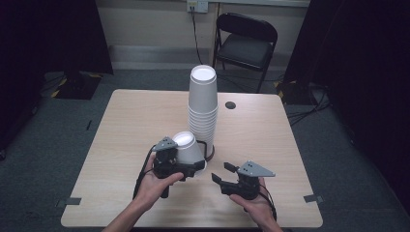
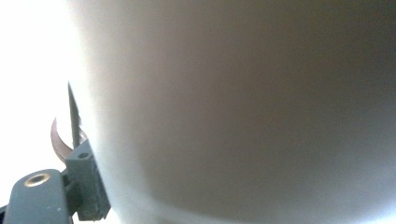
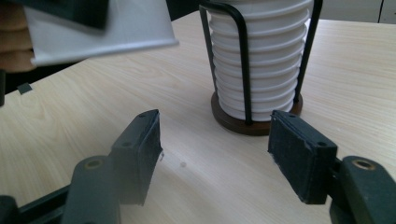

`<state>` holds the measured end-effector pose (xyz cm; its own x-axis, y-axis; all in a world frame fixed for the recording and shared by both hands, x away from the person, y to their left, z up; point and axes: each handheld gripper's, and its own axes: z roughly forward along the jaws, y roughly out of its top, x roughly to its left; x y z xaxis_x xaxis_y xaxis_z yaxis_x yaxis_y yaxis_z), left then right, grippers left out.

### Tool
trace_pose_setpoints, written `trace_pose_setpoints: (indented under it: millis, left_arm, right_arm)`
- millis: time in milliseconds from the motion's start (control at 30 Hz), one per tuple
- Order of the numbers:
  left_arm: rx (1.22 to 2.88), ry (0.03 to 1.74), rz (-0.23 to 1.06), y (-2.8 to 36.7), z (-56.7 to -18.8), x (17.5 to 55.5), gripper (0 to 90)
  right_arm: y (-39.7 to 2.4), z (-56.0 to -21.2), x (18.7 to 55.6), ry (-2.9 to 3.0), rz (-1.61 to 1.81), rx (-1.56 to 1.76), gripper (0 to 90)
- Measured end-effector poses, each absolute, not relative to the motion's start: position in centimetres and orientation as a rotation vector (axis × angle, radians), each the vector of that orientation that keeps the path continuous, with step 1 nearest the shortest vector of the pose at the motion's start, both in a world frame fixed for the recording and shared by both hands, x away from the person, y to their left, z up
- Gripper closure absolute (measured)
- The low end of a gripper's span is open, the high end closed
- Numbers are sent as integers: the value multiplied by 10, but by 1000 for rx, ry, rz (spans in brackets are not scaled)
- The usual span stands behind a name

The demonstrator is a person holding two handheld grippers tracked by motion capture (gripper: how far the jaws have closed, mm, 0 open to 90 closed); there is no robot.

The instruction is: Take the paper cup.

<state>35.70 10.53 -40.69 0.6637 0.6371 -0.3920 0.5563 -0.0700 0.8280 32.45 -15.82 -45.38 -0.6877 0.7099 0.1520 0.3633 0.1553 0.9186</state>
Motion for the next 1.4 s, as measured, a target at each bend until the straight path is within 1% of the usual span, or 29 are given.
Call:
trace_pose_setpoints:
  millis: [267, 367, 467, 533, 700, 800, 1200, 1400]
  left_arm:
    - [1673, 1058, -60, 101, -415, 357, 119]
    - [1646, 1083, -109, 100, -416, 357, 119]
    - [1635, 1110, -114, 99, -417, 357, 119]
    - [1618, 1125, -153, 100, -420, 358, 120]
    - [1568, 1161, -225, 99, -424, 357, 120]
    - [1566, 1170, -235, 99, -427, 358, 120]
    - [1494, 1226, -384, 99, -432, 359, 122]
    - [1535, 1213, -416, 94, -431, 355, 122]
  right_arm:
    - [-151, -455, 321, 2121, 1568, 989, 369]
    - [-147, -454, 319, 2119, 1577, 959, 407]
    - [-145, -454, 317, 2116, 1578, 945, 410]
    - [-144, -454, 316, 2108, 1581, 926, 436]
    - [-142, -453, 313, 2092, 1594, 886, 448]
    - [-141, -452, 312, 2083, 1608, 873, 460]
    - [-138, -451, 308, 2011, 1612, 806, 561]
    - [-136, -452, 307, 2013, 1600, 772, 591]
